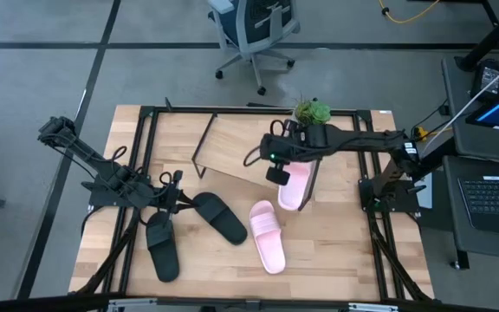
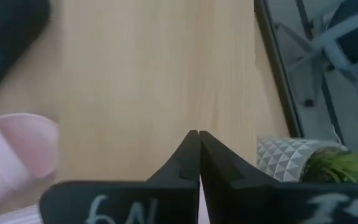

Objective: Pick and place slides into the shelf
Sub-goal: Put the right pink slide on the shelf

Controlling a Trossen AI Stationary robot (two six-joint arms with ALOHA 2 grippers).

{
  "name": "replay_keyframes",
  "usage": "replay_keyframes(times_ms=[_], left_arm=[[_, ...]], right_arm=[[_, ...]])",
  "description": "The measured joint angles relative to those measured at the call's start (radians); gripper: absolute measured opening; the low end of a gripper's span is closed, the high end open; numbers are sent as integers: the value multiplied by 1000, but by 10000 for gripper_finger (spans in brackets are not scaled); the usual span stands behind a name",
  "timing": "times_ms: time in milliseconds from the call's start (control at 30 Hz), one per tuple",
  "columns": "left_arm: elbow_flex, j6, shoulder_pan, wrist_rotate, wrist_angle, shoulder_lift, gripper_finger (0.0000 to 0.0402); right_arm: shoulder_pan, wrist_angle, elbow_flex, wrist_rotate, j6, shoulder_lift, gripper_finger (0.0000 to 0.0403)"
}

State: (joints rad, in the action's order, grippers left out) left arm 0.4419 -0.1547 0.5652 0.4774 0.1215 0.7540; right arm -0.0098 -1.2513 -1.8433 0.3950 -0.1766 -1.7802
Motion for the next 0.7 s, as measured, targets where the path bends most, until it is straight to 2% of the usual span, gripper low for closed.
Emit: replay_keyframes(times_ms=[200,467,700], left_arm=[[0,0,0,0,2,0,0],[0,0,0,0,4,0,0],[0,0,0,0,4,0,0]], right_arm=[[-57,-8,1,-85,30,-18,3],[-74,-55,1,-178,21,-47,2],[-74,-135,1,-202,-36,-69,1]])
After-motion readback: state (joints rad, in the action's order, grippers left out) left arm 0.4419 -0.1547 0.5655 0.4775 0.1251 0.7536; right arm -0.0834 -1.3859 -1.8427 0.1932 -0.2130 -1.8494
